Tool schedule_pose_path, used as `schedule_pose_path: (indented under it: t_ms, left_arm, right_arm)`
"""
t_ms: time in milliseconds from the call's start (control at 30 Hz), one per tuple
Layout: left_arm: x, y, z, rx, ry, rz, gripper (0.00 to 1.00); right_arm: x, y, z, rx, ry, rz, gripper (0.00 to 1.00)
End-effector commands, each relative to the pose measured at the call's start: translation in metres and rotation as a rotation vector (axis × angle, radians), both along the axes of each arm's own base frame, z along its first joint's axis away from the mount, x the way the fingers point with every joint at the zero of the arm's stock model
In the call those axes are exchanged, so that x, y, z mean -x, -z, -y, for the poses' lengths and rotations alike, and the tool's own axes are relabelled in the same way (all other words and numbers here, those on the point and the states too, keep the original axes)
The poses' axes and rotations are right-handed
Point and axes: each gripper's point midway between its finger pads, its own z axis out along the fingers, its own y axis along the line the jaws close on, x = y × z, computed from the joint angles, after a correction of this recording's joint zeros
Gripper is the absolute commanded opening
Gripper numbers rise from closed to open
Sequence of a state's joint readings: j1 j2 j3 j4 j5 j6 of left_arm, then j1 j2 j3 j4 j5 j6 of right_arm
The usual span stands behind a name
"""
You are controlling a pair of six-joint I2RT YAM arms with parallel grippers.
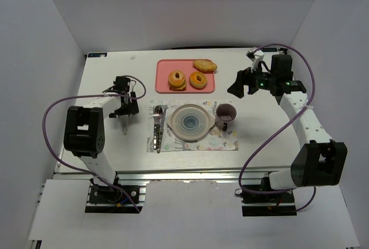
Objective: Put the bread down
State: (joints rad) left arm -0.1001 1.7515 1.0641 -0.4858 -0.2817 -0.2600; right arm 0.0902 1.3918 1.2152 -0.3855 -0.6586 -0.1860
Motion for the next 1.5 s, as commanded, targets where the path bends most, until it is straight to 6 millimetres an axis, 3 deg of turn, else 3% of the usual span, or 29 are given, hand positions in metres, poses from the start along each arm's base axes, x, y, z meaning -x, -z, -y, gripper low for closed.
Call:
schedule_pose_path:
  t_ms: [0,300,567,633,700,767,833,867,933,967,1200,1267,1300,1367,1400,1467]
  left_arm:
    - [-0.019,-0.007,-0.004,0.002,-0.001,0.052,0.94]
    - [-0.014,0.016,0.001,0.121,-0.038,0.081,0.71]
    - [0.004,0.032,-0.004,0.169,-0.075,0.068,0.75]
    - [0.005,0.033,-0.003,0.175,-0.08,0.072,0.67]
    - [0.003,0.03,0.0,0.193,-0.075,0.083,0.46]
    - [-0.006,0.01,0.002,0.201,-0.068,0.135,0.29]
    - [-0.024,-0.036,0.01,0.243,-0.035,0.233,0.22]
    - [-0.029,-0.058,0.02,0.293,-0.008,0.279,0.21]
    - [-0.046,-0.123,0.054,0.473,0.088,0.421,0.22]
    - [-0.044,-0.138,0.076,0.579,0.134,0.434,0.23]
    - [-0.047,-0.197,0.167,0.889,0.218,0.541,0.42]
    - [-0.047,-0.196,0.19,0.91,0.248,0.506,0.45]
    - [-0.052,-0.207,0.197,0.914,0.264,0.518,0.46]
    - [-0.054,-0.202,0.214,0.924,0.282,0.479,0.48]
    - [-0.06,-0.214,0.219,0.932,0.297,0.498,0.49]
    - [-0.064,-0.205,0.23,0.928,0.3,0.458,0.5]
  right_arm:
    - [-0.002,-0.017,-0.001,-0.029,-0.009,0.053,0.89]
    - [-0.002,-0.019,0.005,-0.036,0.005,0.051,0.89]
    - [-0.003,-0.021,0.007,-0.054,0.007,0.042,0.89]
    - [-0.003,-0.023,0.007,-0.057,0.005,0.046,0.89]
    - [-0.003,-0.024,0.009,-0.058,0.01,0.048,0.9]
    - [-0.002,-0.025,0.011,-0.061,0.012,0.05,0.9]
    - [-0.002,-0.023,0.012,-0.063,0.015,0.046,0.89]
    - [-0.002,-0.023,0.013,-0.064,0.017,0.045,0.9]
    - [-0.003,-0.023,0.013,-0.069,0.02,0.043,0.89]
    - [-0.003,-0.023,0.013,-0.072,0.021,0.041,0.9]
    - [-0.005,-0.023,0.014,-0.079,0.024,0.04,0.89]
    - [-0.004,-0.022,0.015,-0.083,0.026,0.036,0.89]
    - [-0.004,-0.022,0.015,-0.085,0.027,0.034,0.89]
    - [-0.003,-0.022,0.015,-0.088,0.027,0.036,0.89]
    - [-0.002,-0.022,0.015,-0.09,0.028,0.035,0.89]
    - [-0.001,-0.023,0.015,-0.093,0.027,0.037,0.89]
